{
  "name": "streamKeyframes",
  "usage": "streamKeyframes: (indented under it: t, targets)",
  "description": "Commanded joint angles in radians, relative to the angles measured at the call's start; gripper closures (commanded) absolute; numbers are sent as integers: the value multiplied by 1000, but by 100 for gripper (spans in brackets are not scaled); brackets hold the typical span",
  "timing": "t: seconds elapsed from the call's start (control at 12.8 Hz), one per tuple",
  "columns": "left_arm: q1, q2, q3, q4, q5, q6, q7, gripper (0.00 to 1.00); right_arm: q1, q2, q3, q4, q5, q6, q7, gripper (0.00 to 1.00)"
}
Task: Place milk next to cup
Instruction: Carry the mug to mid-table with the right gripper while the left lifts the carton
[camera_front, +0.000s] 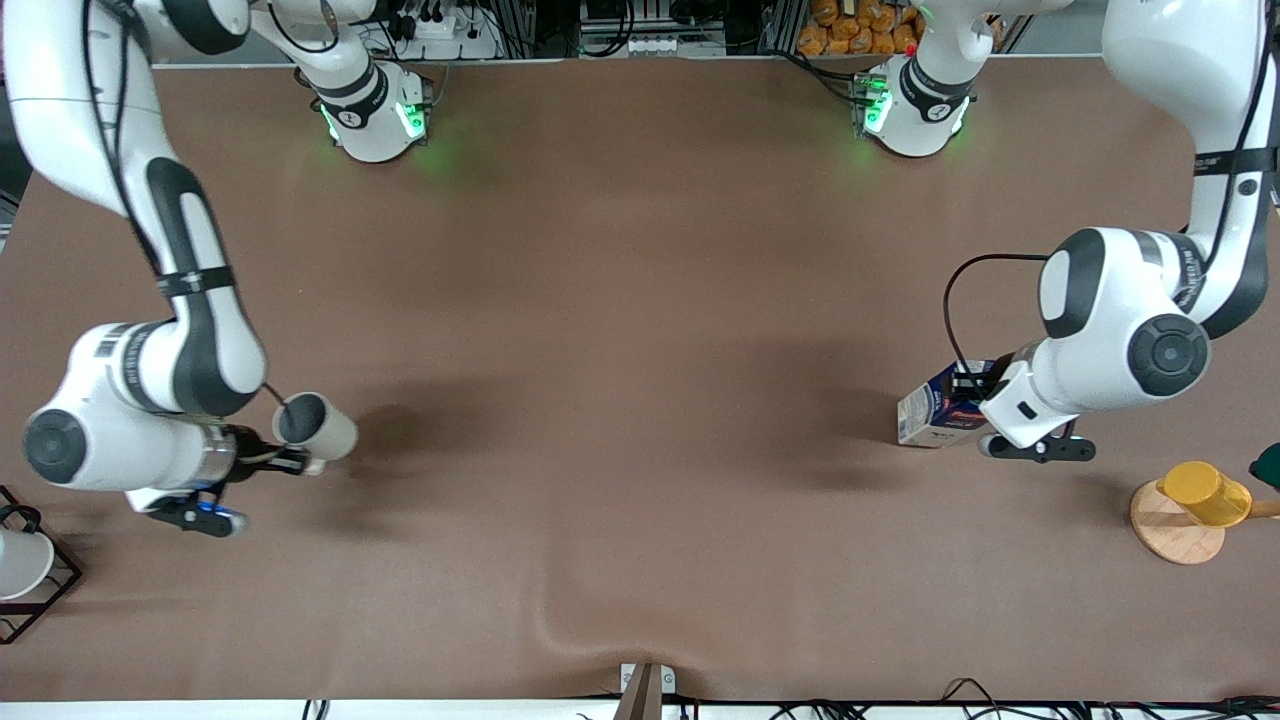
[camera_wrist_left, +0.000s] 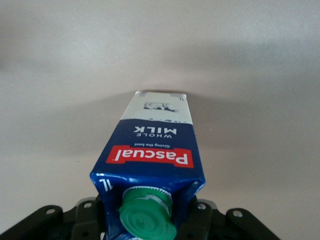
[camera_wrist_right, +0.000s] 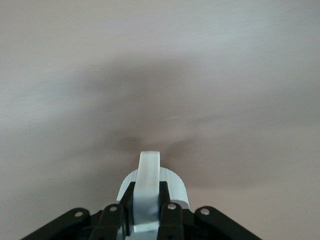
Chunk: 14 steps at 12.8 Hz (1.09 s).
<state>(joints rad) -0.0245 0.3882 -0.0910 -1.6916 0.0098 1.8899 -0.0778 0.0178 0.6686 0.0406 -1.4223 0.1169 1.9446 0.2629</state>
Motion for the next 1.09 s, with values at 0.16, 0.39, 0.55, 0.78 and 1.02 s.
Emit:
streamKeyframes:
  t: [0.16, 0.39, 0.55, 0.78, 1.02]
  targets:
    - [5, -67, 13, 55, 18, -143, -39, 45, 207, 38, -10, 94, 95, -3, 344, 100]
    - [28, -124, 10, 56, 3, -213, -57, 46, 302, 129, -10, 176, 179, 66, 602, 100]
    - [23, -147, -1, 55, -31, -224, -130, 46, 336, 146, -10, 194, 191, 76, 673, 100]
    - [21, -157, -33, 56, -33, -241, -171, 46, 434, 184, -13, 206, 190, 148, 717, 100]
    - [20, -163, -68, 56, -33, -247, -215, 46, 453, 189, -13, 207, 191, 149, 746, 100]
